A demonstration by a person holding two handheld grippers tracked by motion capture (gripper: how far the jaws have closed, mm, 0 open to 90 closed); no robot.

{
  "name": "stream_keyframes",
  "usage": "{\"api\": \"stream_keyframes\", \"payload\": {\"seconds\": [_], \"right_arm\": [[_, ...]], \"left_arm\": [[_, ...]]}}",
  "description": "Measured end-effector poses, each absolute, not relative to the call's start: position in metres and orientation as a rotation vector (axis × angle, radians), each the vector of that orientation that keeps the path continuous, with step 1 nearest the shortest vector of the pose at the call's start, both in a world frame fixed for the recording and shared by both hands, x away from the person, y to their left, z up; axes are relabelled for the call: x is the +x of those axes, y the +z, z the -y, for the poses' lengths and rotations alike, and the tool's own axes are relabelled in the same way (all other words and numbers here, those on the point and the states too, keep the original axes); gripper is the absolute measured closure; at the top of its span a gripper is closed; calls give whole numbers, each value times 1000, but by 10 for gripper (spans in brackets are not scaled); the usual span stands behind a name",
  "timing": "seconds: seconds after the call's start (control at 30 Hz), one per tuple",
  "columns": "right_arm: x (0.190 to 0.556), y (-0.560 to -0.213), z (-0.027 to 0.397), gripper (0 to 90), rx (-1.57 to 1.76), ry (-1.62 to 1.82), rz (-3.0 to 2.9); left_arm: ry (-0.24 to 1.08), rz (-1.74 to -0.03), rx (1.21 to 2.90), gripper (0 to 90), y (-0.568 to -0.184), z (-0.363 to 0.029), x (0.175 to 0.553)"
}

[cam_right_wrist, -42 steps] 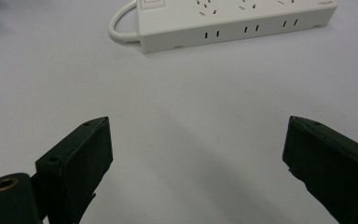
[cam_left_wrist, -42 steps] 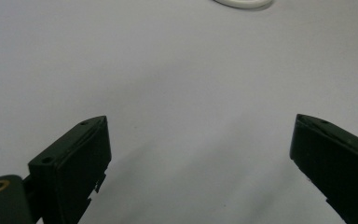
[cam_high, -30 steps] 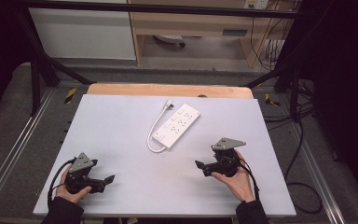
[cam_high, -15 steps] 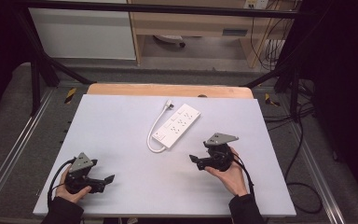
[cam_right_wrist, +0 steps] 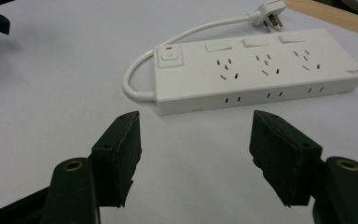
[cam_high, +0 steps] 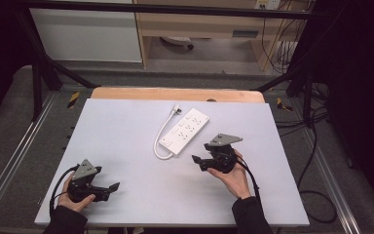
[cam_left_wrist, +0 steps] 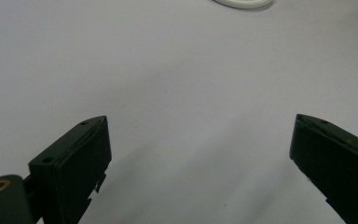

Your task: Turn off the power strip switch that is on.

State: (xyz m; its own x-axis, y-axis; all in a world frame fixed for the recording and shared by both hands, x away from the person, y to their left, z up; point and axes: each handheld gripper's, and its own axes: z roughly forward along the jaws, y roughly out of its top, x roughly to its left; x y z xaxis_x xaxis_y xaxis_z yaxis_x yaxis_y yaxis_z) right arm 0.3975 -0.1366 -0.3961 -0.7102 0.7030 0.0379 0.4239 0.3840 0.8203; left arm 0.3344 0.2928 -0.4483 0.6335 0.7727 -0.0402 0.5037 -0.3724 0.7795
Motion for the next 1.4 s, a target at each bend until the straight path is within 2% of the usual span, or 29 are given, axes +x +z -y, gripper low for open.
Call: {"api": "stream_keyframes", "payload": {"seconds": [1.4], "right_arm": [[436, -403, 109, 720, 1003, 1289, -2332]], "left_arm": [[428, -997, 2054, 52, -449, -293, 335]]}}
